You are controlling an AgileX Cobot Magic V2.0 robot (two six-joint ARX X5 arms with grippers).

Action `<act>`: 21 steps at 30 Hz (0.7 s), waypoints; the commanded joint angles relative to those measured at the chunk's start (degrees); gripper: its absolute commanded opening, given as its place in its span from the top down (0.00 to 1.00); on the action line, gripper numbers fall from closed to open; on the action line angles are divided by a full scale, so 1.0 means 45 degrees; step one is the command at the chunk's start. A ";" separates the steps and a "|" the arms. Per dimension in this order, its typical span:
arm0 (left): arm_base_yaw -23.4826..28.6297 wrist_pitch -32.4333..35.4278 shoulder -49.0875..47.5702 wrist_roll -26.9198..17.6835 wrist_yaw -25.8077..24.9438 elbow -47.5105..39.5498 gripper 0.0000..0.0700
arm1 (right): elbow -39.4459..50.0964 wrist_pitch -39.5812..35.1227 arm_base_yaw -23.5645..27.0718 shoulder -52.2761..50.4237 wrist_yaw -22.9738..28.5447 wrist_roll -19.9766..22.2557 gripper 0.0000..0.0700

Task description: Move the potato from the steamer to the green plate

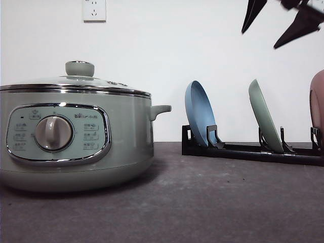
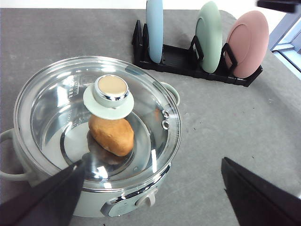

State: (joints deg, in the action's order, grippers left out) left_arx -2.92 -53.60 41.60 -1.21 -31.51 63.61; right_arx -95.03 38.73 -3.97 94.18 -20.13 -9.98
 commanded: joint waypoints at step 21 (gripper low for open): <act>-0.0024 0.0097 0.0068 -0.0204 -0.0063 0.0330 0.15 | -0.0539 -0.1478 -0.0019 0.2937 0.0876 -0.0117 0.53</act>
State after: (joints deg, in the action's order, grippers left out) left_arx -2.92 -53.63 41.60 -1.21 -31.51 63.61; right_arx -96.05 32.67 -3.97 106.02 -16.32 -10.33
